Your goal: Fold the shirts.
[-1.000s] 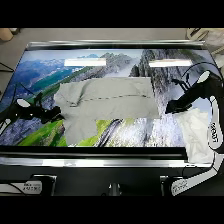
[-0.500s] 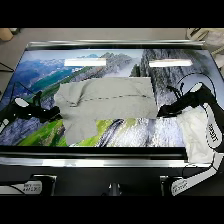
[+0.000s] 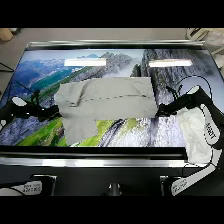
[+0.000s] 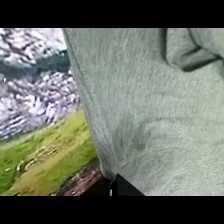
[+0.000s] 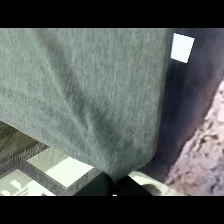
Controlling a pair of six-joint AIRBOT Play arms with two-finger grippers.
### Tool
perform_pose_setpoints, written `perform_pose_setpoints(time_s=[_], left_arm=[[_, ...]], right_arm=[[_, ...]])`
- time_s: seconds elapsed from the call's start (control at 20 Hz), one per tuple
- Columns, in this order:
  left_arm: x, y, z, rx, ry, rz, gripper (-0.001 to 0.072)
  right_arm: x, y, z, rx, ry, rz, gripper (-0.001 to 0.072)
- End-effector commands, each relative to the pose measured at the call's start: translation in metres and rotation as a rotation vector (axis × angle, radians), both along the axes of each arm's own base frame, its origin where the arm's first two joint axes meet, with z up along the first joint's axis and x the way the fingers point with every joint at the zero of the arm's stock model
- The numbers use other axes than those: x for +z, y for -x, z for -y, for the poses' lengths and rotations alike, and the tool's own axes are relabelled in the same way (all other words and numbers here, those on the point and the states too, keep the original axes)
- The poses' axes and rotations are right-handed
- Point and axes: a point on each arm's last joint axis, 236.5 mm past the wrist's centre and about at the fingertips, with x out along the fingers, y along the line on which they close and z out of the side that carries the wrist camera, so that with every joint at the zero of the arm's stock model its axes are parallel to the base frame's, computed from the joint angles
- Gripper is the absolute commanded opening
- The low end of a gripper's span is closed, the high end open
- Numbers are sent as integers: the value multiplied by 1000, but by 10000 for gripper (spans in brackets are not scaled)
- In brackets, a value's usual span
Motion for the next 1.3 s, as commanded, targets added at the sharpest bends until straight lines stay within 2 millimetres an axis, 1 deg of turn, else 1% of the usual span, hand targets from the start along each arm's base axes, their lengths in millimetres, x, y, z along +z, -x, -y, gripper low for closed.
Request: perform_pose_setpoints(time_s=[0.0,0.05,0.1,0.15,0.2,0.25,0.3,0.35,0.4,0.45,0.5,0.55,0.6,0.65,0.7,0.75,0.8,0.85,0.9,1.05,1.1,1.15,1.2,1.25], left_arm=[[32,-11,1,-6,1,78,25],[54,-19,0,-28,-13,140,24],[88,-31,-2,-33,-30,227,24],[131,-42,-4,-34,-52,335,23],[191,-52,-6,-28,-83,482,23],[262,-55,-7,-20,-118,654,24],[335,-48,-7,-10,-151,822,23],[412,-30,-6,11,-179,1001,24],[492,2,-3,42,-204,1199,24],[558,41,1,66,-231,1380,24],[617,88,6,91,-258,1553,24],[655,131,10,112,-278,1681,24],[680,170,16,125,-284,1776,24],[690,198,21,130,-289,1830,24],[695,220,25,127,-293,1862,24],[697,233,28,124,-296,1880,24],[697,241,31,119,-298,1886,24],[694,243,32,113,-297,1877,24],[690,241,31,108,-317,1857,24],[669,221,19,141,-322,1737,25],[662,214,17,139,-330,1706,24],[657,205,16,133,-333,1679,24],[652,194,14,129,-333,1652,24],[642,177,10,123,-342,1605,25]], right_arm=[[17,-6,-1,52,-13,51,13],[35,-11,0,85,-8,100,13],[62,-21,2,112,8,177,13],[96,-33,8,123,41,267,13],[141,-47,15,127,97,389,13],[193,-57,22,128,166,523,13],[260,-63,29,117,247,689,14],[337,-56,32,87,322,868,14],[414,-41,32,54,397,1066,14],[491,-14,30,6,470,1273,14],[563,26,25,-37,541,1486,14],[615,67,21,-64,614,1658,14],[650,110,17,-85,689,1776,14],[667,142,18,-115,746,1825,14],[674,168,19,-139,782,1842,14],[674,183,21,-154,809,1833,14],[671,191,24,-155,834,1816,14],[668,194,28,-154,863,1794,14],[664,195,33,-157,886,1773,14],[661,191,34,-152,882,1761,14],[658,187,34,-145,877,1746,14],[649,181,37,-134,881,1706,14],[636,171,46,-133,890,1642,14],[618,157,57,-144,893,1555,14]])
